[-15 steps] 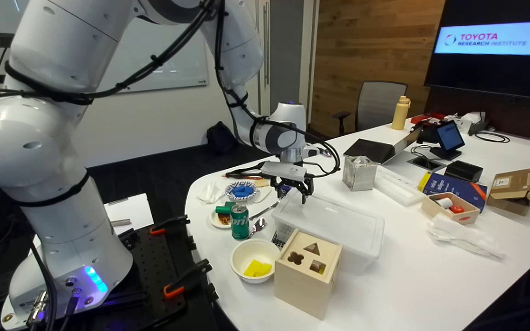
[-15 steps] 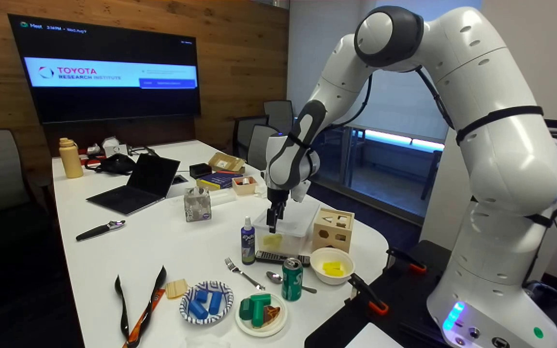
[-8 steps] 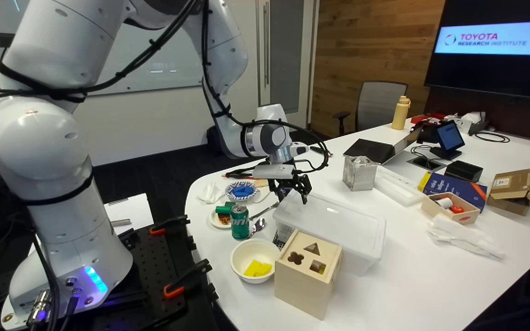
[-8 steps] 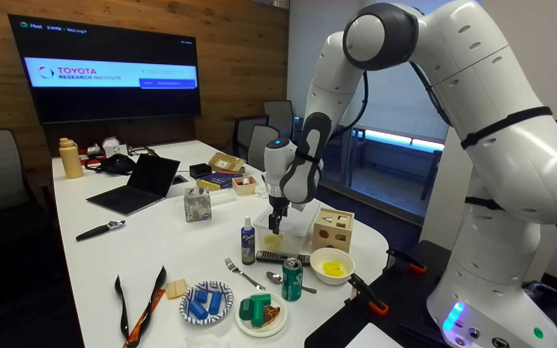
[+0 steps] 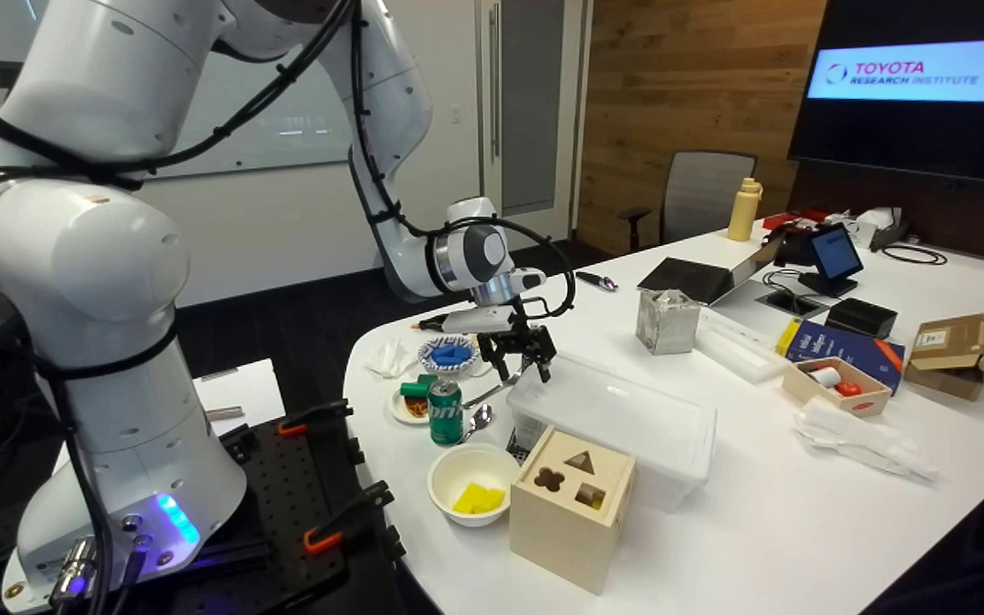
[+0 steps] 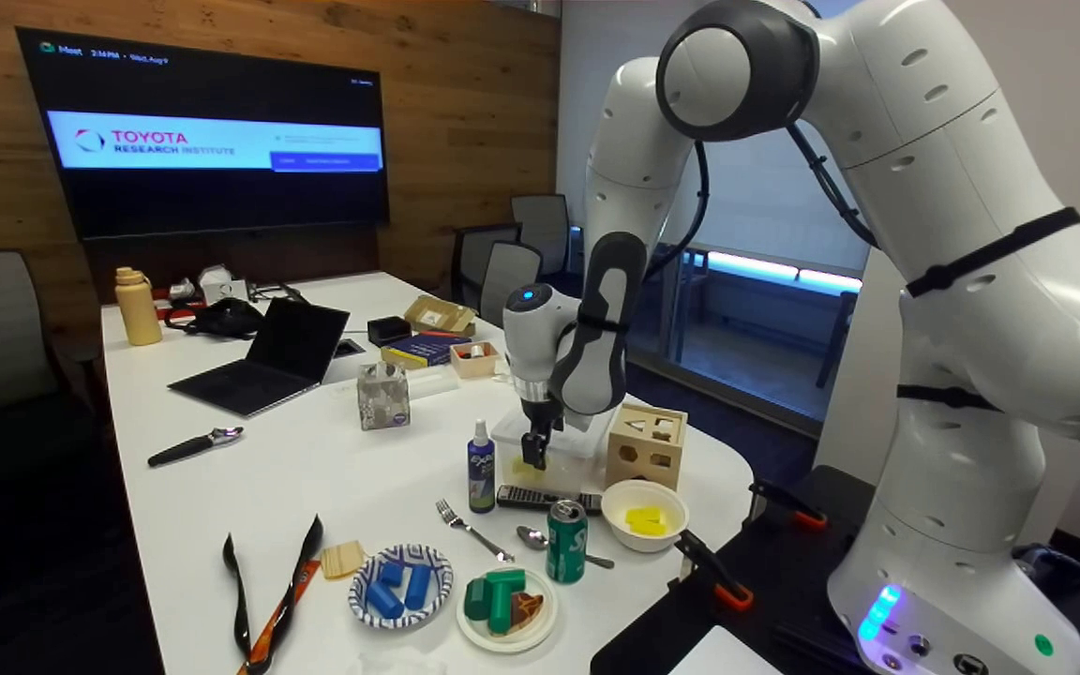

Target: Take the lid off of the plastic container

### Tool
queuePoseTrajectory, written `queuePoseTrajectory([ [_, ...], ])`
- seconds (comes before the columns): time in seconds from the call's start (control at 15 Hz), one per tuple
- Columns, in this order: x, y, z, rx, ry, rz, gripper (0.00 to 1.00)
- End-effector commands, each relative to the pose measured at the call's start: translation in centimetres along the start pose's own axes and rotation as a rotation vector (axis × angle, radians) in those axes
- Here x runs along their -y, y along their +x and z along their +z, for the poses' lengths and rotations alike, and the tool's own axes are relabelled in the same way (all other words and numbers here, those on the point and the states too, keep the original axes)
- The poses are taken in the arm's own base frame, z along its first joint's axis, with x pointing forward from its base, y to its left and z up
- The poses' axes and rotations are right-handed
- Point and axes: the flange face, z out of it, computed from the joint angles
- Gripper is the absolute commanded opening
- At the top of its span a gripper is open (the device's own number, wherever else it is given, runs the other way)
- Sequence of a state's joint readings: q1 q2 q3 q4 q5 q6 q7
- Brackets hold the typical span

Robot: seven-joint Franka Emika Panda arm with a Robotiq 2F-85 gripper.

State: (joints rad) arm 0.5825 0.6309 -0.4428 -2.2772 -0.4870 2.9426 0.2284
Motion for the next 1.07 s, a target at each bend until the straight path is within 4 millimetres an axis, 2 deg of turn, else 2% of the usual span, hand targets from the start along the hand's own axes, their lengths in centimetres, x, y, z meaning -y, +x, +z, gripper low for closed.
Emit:
queuePoseTrajectory([
  [0.0,0.5,-0.6,0.1,-0.030,-0.043,0.022,1.00],
  [0.47,0.5,-0.6,1.1,-0.094,-0.063,0.036,1.00],
  [0.53,0.5,-0.7,1.2,-0.098,-0.062,0.041,0.75],
  [0.6,0.5,-0.7,1.4,-0.098,-0.061,0.048,0.74],
  [0.87,-0.3,-0.9,1.4,-0.107,-0.057,0.068,0.43],
  [1.0,-0.6,-0.8,1.1,-0.114,-0.047,0.065,0.32],
])
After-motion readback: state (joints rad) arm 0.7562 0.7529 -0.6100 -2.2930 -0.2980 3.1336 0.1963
